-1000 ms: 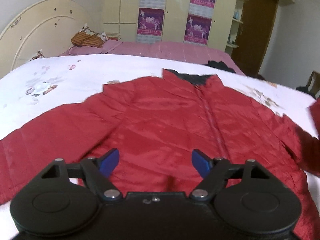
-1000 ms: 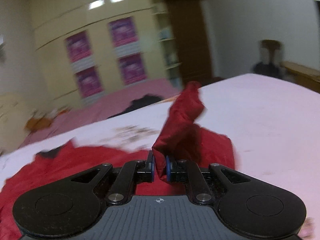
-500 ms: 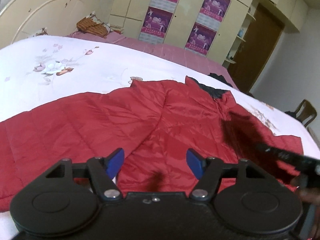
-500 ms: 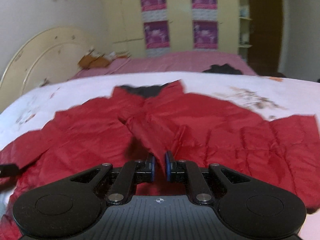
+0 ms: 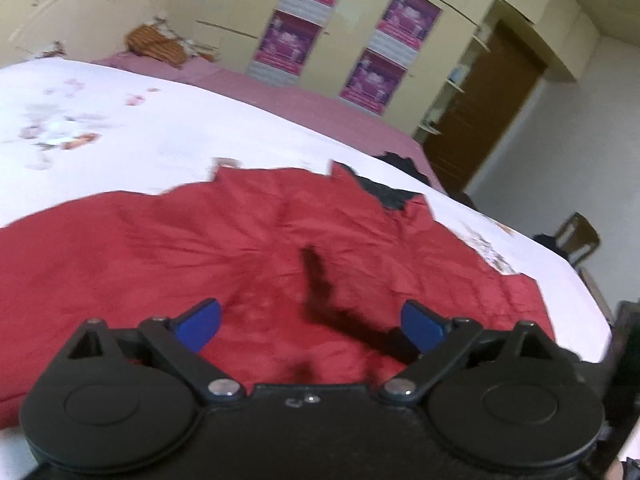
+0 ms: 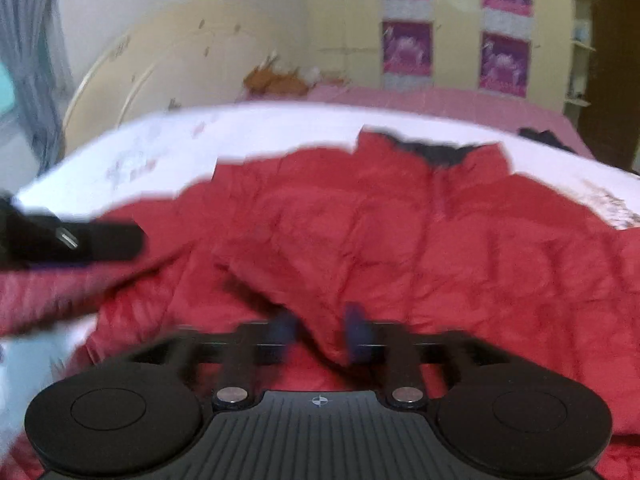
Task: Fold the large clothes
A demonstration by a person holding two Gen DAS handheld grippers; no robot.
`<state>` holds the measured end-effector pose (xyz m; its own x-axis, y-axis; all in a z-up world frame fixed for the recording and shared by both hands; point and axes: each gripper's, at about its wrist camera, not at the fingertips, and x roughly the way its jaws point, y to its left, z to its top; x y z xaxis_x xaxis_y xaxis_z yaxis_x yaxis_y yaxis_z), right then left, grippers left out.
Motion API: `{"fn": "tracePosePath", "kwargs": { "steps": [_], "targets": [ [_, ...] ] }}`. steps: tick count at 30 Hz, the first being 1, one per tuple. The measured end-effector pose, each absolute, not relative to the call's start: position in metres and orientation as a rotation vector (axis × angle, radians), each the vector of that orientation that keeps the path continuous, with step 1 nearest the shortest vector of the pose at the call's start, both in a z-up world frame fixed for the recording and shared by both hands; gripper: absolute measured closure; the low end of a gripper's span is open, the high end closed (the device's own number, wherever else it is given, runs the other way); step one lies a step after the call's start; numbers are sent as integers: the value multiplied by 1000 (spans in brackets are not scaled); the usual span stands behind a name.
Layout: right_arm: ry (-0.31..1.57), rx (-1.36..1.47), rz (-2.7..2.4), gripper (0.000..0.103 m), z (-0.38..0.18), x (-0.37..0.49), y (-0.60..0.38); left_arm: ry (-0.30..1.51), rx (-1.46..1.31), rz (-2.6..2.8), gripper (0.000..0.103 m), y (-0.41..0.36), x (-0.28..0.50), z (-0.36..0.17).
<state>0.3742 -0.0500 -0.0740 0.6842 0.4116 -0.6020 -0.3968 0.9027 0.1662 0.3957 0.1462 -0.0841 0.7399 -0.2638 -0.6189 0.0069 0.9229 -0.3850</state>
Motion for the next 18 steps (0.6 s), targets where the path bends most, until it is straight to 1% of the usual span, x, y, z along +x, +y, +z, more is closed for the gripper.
{"fn": "tracePosePath", "kwargs": {
  "steps": [2,3,4,5,6,7,8,9,10,11,13,15,18],
  "targets": [
    [649,54,452,26,-65,369,-71,743,-368,-182,15,136,408,-89],
    [644,76,443,28,-62,368,-82,760,-368,-191,19,131,416,-93],
    [633,102,426,34,-59,366,-95,776,-368,-197,20,127,422,-96],
    [631,128,400,51,-57,365,-110,802,-367,-201,21,122,432,-102],
    [635,150,367,63,-55,365,-121,828,-361,-195,24,118,437,-106],
    [635,176,330,68,-53,362,-136,859,-351,-184,25,113,444,-110],
    [631,207,290,75,-54,360,-153,883,-333,-177,27,109,450,-113],
    [629,227,253,77,-53,358,-167,893,-307,-165,36,104,454,-115],
    [631,250,205,77,-54,356,-184,897,-280,-153,51,101,457,-117],
    [635,270,166,77,-53,355,-199,899,-256,-150,60,96,460,-119],
    [639,320,97,77,-51,349,-231,891,-222,-148,84,90,463,-122],
    [646,356,48,90,-53,345,-255,862,-222,-152,85,89,461,-119],
    [636,377,-2,94,-50,340,-282,745,-218,-141,85,90,443,-97]
  ]
}}
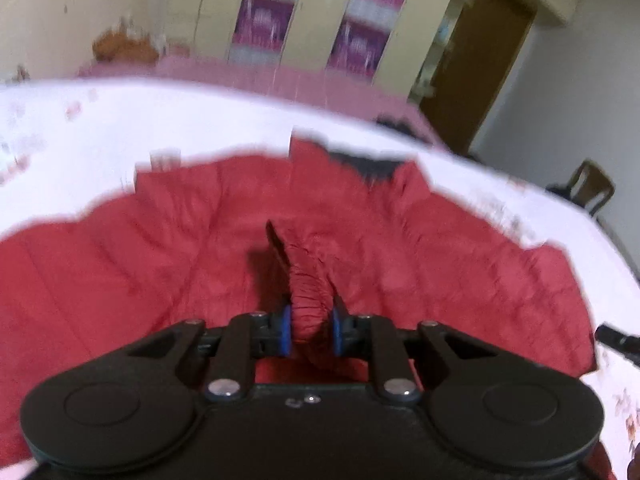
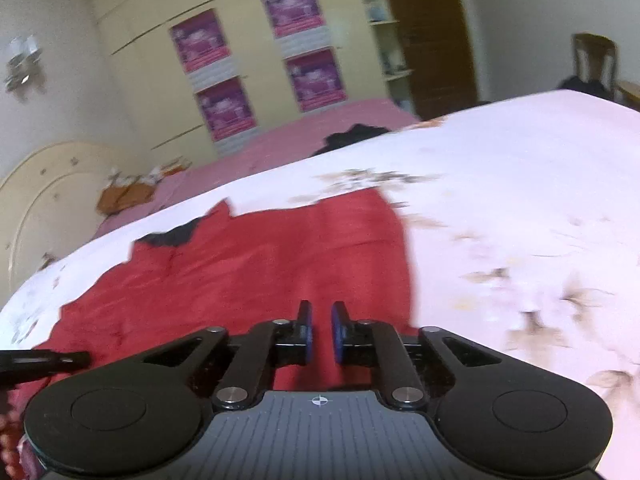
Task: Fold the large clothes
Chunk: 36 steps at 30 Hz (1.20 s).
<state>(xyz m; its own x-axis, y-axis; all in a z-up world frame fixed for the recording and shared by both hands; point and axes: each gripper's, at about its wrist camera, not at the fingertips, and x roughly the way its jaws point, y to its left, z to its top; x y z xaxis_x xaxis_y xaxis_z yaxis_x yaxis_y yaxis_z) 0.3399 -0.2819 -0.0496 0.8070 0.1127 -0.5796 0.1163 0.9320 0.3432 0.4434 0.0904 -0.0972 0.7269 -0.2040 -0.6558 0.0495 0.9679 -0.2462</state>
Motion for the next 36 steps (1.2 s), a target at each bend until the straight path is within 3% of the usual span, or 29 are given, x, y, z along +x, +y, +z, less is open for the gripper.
{"fn": "tracePosePath", "kwargs": {
  "steps": [4,13,16,21,25,28,32,36],
  "targets": [
    [633,379,-28,96,-48,337,-301,653,-219,-66,85,106,421,-80],
    [703,310,39,97,-71,359,-286,749,-234,2,85,114,415,-115],
    [842,200,1,98,-96,377,-277,765,-207,9,85,113,416,-122],
    [845,183,26,101,-95,378,-280,791,-154,-18,84,114,416,-123],
    [738,251,22,101,-72,369,-297,712,-124,80,58,124,405,-103],
    [670,260,33,101,-58,382,-301,629,-81,87,57,121,406,-89],
    [668,230,72,101,-55,425,-290,659,-57,-18,58,101,442,-98],
    [791,175,34,101,-88,468,-287,749,-12,-24,57,92,465,-128]
  ]
}}
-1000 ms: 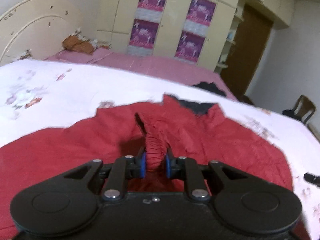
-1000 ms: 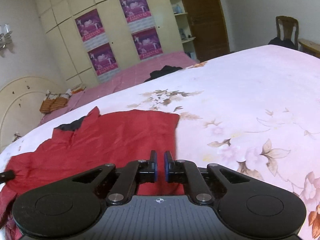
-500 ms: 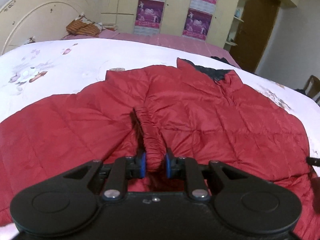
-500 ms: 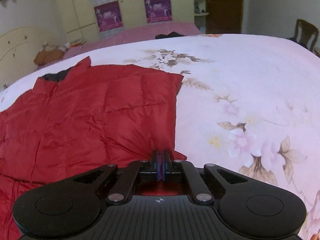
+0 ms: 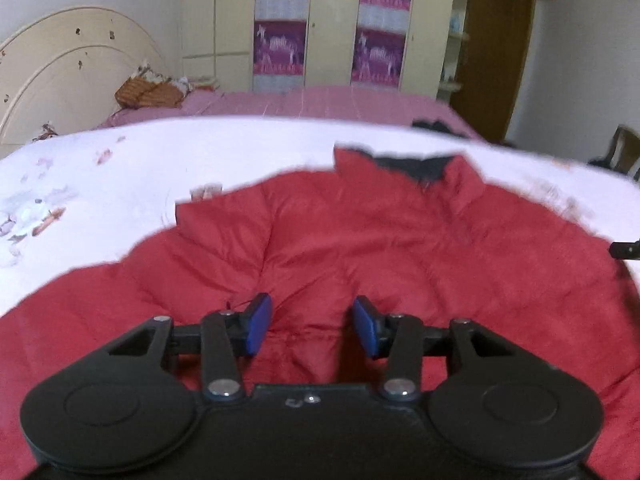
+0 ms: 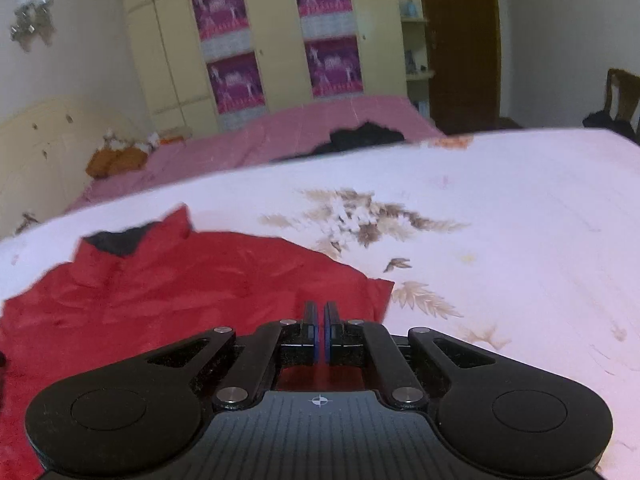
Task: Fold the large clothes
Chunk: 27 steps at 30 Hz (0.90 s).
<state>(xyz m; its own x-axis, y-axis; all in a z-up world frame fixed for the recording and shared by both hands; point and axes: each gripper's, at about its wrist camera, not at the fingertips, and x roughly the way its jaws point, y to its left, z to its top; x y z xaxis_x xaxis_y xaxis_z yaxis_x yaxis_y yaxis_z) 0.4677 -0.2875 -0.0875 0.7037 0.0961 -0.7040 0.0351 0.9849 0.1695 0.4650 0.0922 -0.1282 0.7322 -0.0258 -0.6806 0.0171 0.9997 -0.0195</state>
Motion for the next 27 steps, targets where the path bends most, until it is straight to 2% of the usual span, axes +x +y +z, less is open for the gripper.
{"fn": "tracePosePath", "kwargs": {
  "steps": [2,7,13,18,21,23,25,27],
  "targets": [
    [810,202,27,103,-105,478,-300,756,17,-30,58,90,465,-139],
    [826,185,32,103,-102,476,-306,755,26,-35,59,90,458,-138],
    [759,165,72,103,-68,437,-294,713,-55,-66,59,89,433,-112],
    [856,126,69,103,-96,423,-279,773,-24,-62,57,79,431,-136],
    [840,129,55,103,-87,418,-277,783,-22,-42,59,77,432,-133],
    [803,164,79,103,-75,406,-276,758,-22,-32,55,76,425,-126],
    [804,146,85,103,-74,393,-270,768,-29,-32,46,75,421,-129],
    [868,123,95,103,-87,388,-262,780,-2,-35,45,72,422,-134]
  ]
}}
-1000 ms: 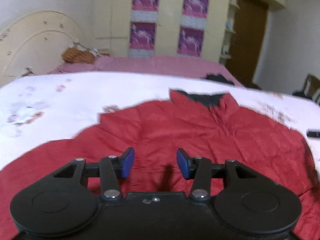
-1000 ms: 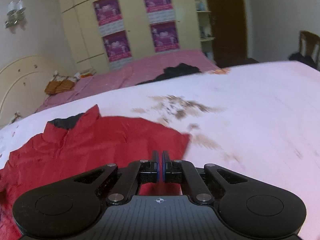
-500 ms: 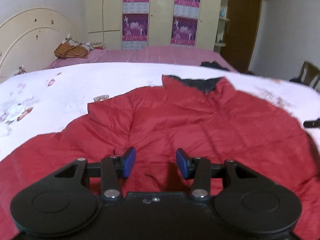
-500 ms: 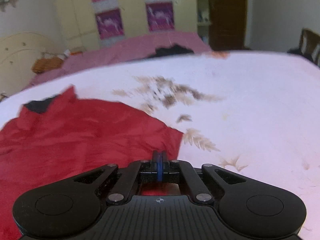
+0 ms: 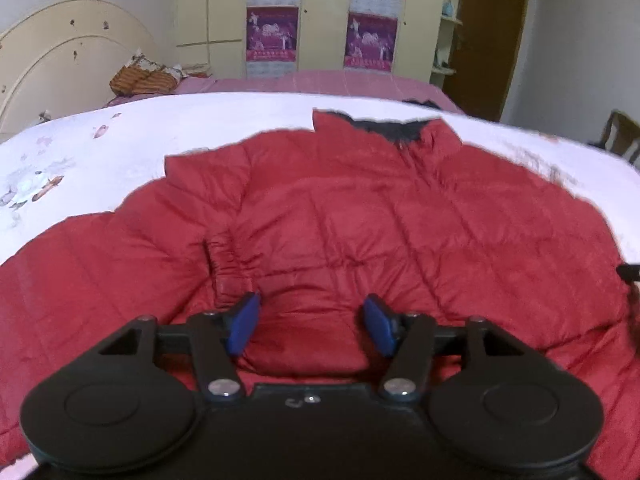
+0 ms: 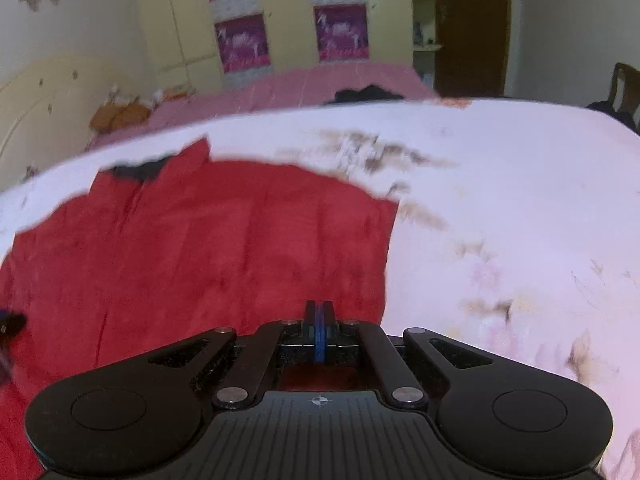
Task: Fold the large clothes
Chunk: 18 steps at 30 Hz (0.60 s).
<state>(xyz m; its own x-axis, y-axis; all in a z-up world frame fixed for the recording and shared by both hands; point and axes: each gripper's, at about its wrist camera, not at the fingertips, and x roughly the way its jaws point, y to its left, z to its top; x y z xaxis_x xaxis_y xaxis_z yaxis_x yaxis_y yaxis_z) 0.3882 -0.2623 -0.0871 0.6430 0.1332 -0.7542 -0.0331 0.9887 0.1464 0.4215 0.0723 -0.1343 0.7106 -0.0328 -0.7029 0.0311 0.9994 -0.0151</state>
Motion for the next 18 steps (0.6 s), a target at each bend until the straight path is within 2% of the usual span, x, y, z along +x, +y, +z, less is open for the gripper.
{"fn": "tracePosePath", "kwargs": {
  "steps": [2,5,6,7,8,10,12,14,18],
  "targets": [
    [878,92,84,103,-88,385,-256,790,-18,-30,44,73,423,-131],
    [865,142,76,103,-73,380,-257,748,-110,-13,23,87,412,-119],
    [854,149,67,71,-68,377,-257,732,-135,15,12,93,407,-116],
    [843,150,52,42,-64,374,-257,713,-174,53,11,104,397,-112],
    [800,153,41,8,-59,368,-257,700,-213,83,11,115,388,-110],
    [760,161,62,11,-52,356,-257,685,-304,168,14,144,365,-108],
    [757,194,75,30,-49,349,-257,662,-401,265,22,176,333,-107],
    [764,219,83,35,-49,345,-255,649,-477,366,28,208,299,-109],
    [787,221,134,35,-53,344,-237,596,-593,579,31,258,230,-112]
  ]
}}
